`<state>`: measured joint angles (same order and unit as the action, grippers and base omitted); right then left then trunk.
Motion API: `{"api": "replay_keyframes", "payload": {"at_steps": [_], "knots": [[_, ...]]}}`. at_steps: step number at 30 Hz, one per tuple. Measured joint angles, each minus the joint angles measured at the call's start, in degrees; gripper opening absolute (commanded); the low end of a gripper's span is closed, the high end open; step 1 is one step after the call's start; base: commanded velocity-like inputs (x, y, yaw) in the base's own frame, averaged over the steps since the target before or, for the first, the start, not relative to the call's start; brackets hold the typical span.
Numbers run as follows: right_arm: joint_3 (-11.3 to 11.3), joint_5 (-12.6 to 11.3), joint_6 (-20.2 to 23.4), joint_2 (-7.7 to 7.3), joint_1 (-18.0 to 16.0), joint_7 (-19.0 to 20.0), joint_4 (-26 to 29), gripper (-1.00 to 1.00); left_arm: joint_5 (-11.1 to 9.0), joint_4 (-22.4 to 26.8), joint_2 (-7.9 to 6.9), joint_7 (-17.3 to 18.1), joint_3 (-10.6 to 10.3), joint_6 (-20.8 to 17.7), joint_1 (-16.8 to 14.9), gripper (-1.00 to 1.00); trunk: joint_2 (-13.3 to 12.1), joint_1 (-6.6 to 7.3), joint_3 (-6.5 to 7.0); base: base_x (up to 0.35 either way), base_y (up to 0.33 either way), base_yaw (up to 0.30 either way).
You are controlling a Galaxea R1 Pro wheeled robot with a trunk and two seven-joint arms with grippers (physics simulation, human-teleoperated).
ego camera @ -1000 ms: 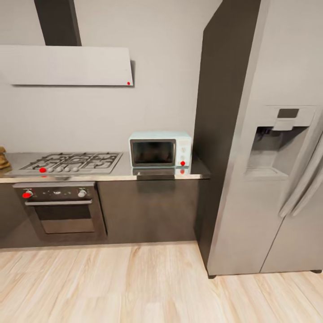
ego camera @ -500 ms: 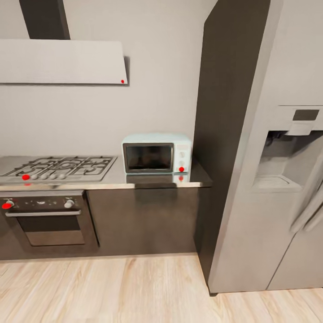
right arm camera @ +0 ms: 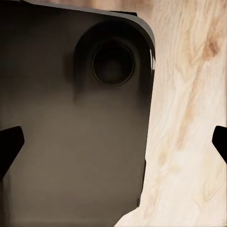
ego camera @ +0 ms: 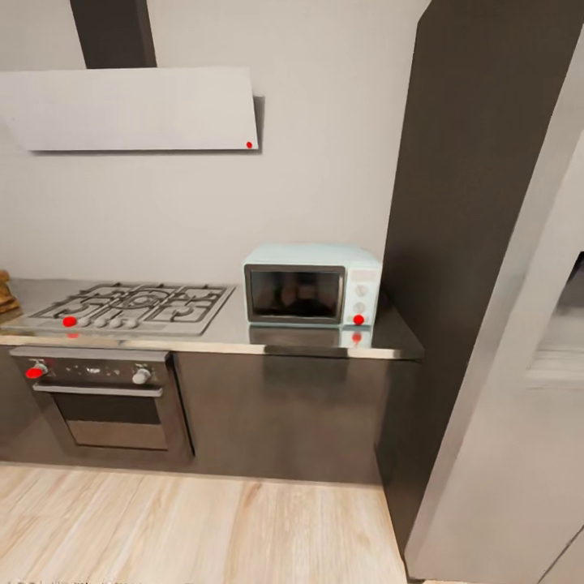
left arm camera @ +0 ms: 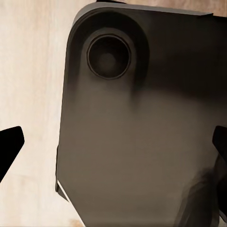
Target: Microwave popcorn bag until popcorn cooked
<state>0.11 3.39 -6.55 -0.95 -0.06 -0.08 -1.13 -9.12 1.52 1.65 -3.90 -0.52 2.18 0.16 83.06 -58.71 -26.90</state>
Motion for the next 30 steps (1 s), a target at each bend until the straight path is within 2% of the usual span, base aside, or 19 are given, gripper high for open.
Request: {"api": "replay_keyframes", "payload": {"at_steps": [12, 24, 30], "knots": [[0.0, 0.1, 0.1, 0.01, 0.0, 0.0, 0.0, 1.0, 0.1, 0.0, 0.18, 0.0, 0.0, 0.0, 0.0, 1.0, 0.0, -0.01, 0.0, 0.037, 0.014, 0.029], [0.0, 0.0, 0.0, -0.02, 0.0, 0.0, 0.0, 1.0, 0.1, 0.0, 0.18, 0.0, 0.0, 0.0, 0.0, 1.0, 0.0, 0.01, 0.0, 0.285, 0.17, 0.0], [0.0, 0.0, -0.1, -0.03, 0.0, 0.0, 0.0, 1.0, 0.1, 0.0, 0.26, 0.0, -0.1, 0.0, 0.0, 1.0, 0.0, 0.01, 0.0, 0.308, 0.034, 0.0]]}}
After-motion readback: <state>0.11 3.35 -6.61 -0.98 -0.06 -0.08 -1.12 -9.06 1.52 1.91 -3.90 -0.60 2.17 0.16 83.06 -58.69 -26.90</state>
